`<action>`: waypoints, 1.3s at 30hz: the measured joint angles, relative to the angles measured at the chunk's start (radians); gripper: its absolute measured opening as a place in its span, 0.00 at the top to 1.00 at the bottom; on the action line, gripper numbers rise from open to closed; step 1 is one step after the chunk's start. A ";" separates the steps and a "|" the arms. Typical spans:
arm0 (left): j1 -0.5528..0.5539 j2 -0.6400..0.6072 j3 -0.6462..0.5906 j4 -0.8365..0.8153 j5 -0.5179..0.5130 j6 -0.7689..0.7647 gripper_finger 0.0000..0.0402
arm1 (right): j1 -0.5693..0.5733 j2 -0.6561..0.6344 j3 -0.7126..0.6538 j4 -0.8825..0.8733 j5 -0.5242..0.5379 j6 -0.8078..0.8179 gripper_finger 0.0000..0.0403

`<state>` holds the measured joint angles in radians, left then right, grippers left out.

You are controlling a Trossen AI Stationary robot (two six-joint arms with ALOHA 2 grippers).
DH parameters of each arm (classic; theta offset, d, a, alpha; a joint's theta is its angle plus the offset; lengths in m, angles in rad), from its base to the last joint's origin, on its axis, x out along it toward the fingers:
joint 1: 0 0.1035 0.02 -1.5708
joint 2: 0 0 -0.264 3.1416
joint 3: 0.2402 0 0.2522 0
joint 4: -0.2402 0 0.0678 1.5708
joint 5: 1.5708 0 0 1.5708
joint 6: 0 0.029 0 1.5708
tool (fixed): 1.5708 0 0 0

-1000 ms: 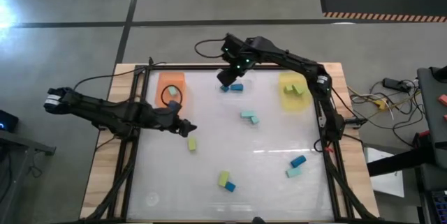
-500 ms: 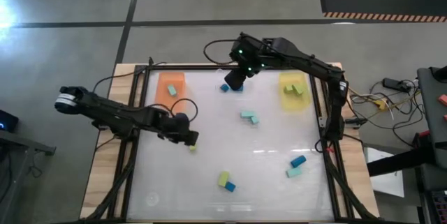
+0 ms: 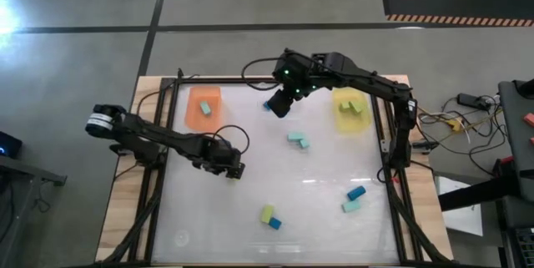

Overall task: Sort & place blocks by color
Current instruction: Put the top green rectangle block into the yellow bin

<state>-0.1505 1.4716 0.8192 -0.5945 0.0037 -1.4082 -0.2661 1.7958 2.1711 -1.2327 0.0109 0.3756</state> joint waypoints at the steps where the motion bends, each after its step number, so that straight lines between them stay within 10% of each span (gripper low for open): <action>1: 0.000 0.009 0.000 -0.001 -0.006 0.000 0.45 | 0.000 0.000 -0.003 0.000 0.000 0.000 0.67; 28: -0.001 0.083 -0.011 0.036 -0.092 0.002 0.46 | 0.000 0.000 -0.046 -0.020 0.000 0.006 0.67; 39: -0.002 0.095 -0.011 0.028 -0.093 0.008 0.71 | 0.008 0.000 -0.046 -0.029 -0.001 0.009 0.67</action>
<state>-0.1528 1.5661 0.8085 -0.5663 -0.0898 -1.4002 -0.2578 1.7962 2.1254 -1.2617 0.0101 0.3847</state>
